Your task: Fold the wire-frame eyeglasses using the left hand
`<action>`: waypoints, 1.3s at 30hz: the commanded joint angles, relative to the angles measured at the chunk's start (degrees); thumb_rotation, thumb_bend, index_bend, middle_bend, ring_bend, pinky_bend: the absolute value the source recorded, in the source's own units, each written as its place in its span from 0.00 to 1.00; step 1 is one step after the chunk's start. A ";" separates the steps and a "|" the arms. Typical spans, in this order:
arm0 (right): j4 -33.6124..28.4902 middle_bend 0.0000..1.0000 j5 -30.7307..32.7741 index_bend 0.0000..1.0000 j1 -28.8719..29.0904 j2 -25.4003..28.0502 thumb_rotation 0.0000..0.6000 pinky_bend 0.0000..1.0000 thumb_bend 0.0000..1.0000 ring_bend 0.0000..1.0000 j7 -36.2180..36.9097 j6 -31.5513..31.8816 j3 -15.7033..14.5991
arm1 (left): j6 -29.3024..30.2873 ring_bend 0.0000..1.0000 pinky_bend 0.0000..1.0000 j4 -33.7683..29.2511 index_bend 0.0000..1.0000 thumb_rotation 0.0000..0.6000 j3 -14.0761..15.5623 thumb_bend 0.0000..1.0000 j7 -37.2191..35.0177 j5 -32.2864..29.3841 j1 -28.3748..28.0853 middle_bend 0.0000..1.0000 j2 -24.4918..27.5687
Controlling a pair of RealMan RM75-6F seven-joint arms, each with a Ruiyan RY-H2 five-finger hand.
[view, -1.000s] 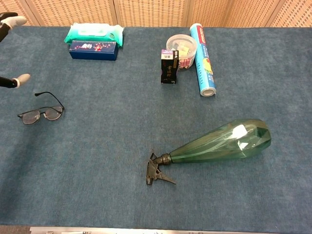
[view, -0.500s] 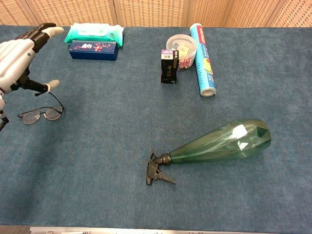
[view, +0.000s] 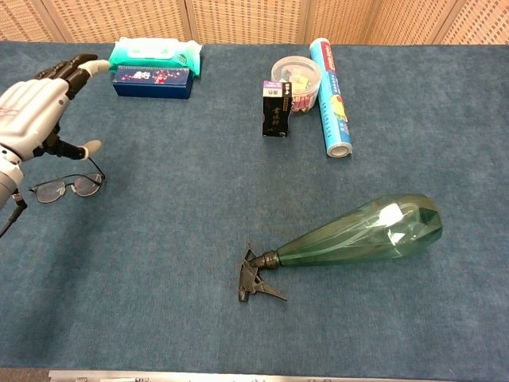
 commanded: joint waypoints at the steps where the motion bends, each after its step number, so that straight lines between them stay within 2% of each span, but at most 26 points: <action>1: -0.02 0.23 -0.05 0.05 0.05 -0.02 1.00 0.51 0.01 0.21 -0.08 -0.02 0.03 | 0.69 0.00 0.08 0.78 0.00 1.00 -0.12 0.26 0.02 -0.62 0.42 0.00 -0.32; 10: -0.41 0.23 -0.31 0.05 0.38 -0.12 1.00 0.51 0.01 0.21 -0.74 -0.28 0.07 | 4.76 0.00 0.08 2.92 0.00 1.00 -0.22 0.26 2.57 -2.05 2.27 0.00 -2.23; 15: -0.52 0.23 -0.36 0.05 0.42 -0.14 1.00 0.51 0.01 0.21 -0.89 -0.30 0.06 | 4.86 0.00 0.08 3.15 0.00 1.00 -0.01 0.27 3.75 -3.05 2.68 0.00 -2.30; 21: -0.50 0.23 -0.41 0.05 0.47 -0.12 1.00 0.51 0.01 0.21 -0.83 -0.36 0.05 | 5.18 0.00 0.08 3.40 0.00 1.00 0.11 0.34 4.54 -3.68 3.05 0.00 -2.59; 39: -0.54 0.23 -0.38 0.05 0.55 -0.07 1.00 0.51 0.01 0.21 -0.77 -0.51 0.03 | 2.70 0.00 0.08 7.17 0.00 1.00 -0.18 0.34 3.68 -6.81 3.01 0.00 -4.16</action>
